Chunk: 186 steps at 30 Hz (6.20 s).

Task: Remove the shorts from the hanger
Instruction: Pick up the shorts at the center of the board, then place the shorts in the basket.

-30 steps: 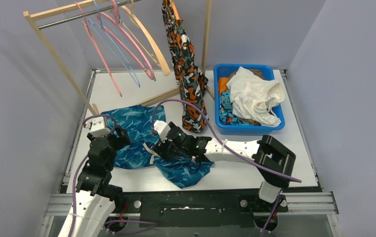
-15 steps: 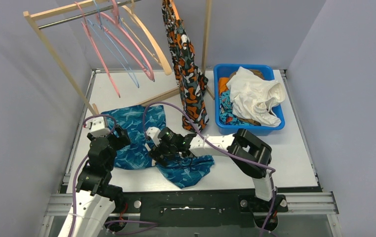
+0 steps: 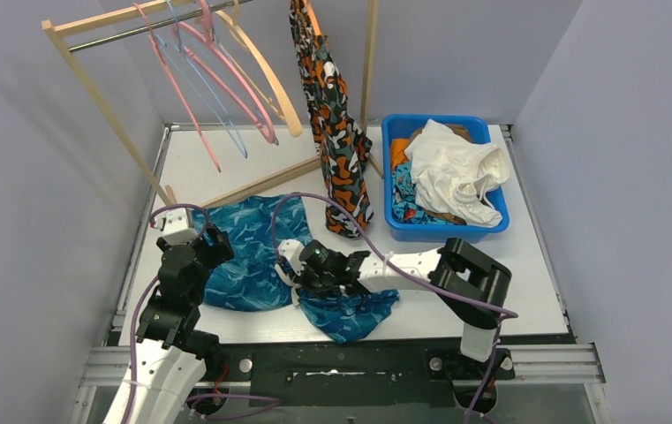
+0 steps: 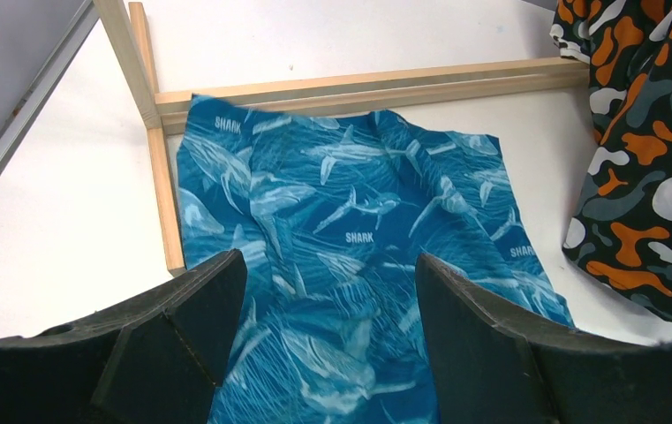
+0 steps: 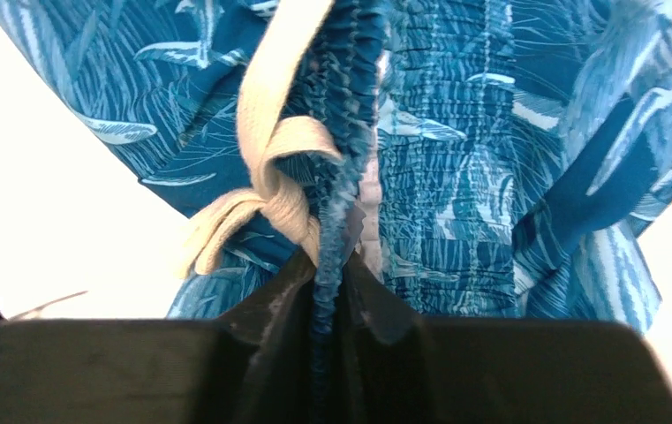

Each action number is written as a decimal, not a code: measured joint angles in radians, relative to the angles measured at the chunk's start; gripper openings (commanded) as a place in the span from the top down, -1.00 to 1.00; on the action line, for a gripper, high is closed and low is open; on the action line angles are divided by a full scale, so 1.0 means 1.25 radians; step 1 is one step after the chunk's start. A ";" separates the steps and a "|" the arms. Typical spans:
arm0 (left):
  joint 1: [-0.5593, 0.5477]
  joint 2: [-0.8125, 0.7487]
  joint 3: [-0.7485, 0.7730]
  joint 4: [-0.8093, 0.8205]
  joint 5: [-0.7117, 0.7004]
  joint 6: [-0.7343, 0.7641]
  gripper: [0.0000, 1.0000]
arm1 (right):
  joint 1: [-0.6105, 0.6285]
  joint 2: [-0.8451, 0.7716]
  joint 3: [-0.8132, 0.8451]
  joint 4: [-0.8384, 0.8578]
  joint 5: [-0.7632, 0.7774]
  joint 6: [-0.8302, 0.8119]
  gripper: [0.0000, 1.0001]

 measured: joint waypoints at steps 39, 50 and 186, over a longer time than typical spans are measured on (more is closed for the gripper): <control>0.000 0.016 0.000 0.000 0.009 -0.002 -0.40 | 0.010 -0.429 -0.218 0.003 0.300 0.316 -0.99; 0.000 0.016 0.000 0.000 0.011 -0.002 -0.40 | 0.016 -0.250 -0.054 -0.148 0.339 0.570 -0.96; 0.000 0.007 0.000 -0.005 0.012 -0.005 -0.40 | -0.833 -0.084 0.276 -0.349 0.110 0.234 -0.13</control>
